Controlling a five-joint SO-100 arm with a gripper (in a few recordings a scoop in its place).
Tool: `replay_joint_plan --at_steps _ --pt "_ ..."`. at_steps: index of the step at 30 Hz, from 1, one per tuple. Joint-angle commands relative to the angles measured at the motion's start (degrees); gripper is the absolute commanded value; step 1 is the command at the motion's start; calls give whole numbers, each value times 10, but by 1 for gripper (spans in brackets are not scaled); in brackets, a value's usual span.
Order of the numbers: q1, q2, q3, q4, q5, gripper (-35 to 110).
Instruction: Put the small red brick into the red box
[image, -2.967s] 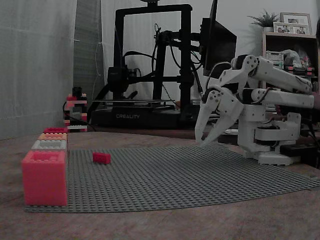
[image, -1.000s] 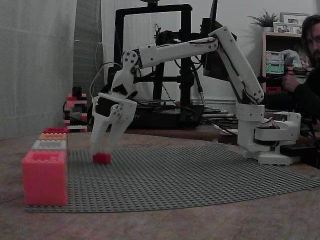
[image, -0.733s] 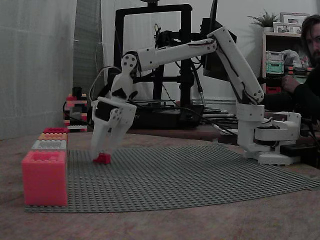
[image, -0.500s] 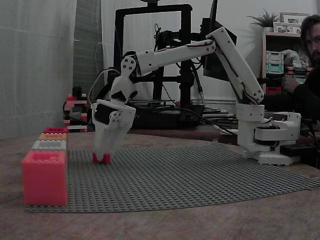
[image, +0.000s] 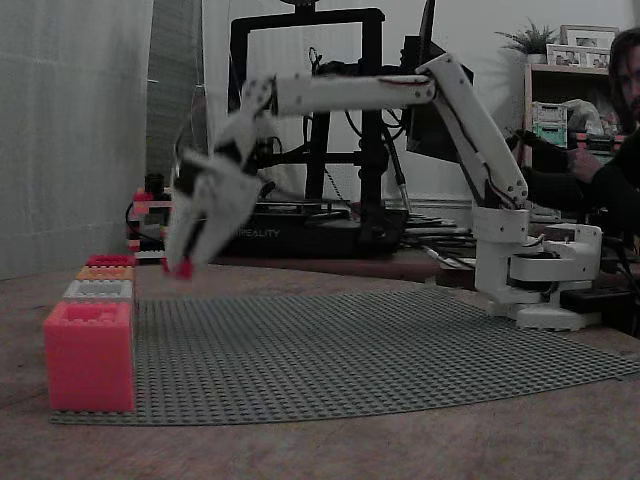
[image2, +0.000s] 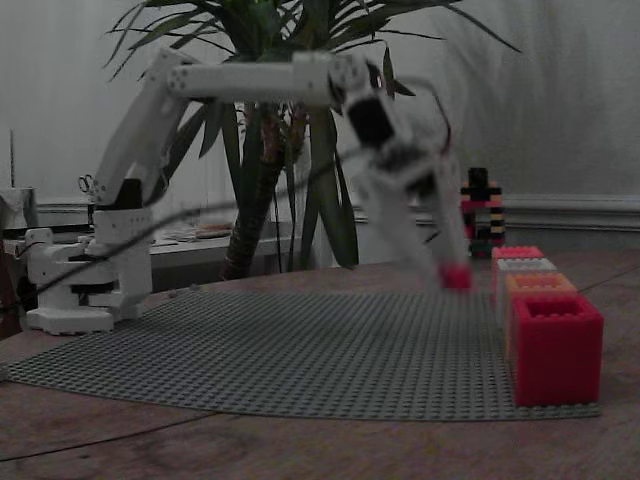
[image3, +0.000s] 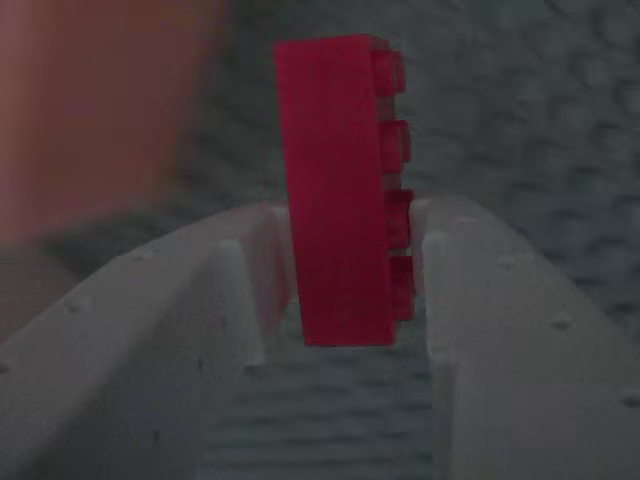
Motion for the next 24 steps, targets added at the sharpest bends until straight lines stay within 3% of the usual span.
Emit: replay_joint_plan --at_steps 1,13,24 --pt "14 91 -105 7 53 0" --pt "117 -39 -131 -211 164 0" --pt "133 -109 -134 -309 212 0"
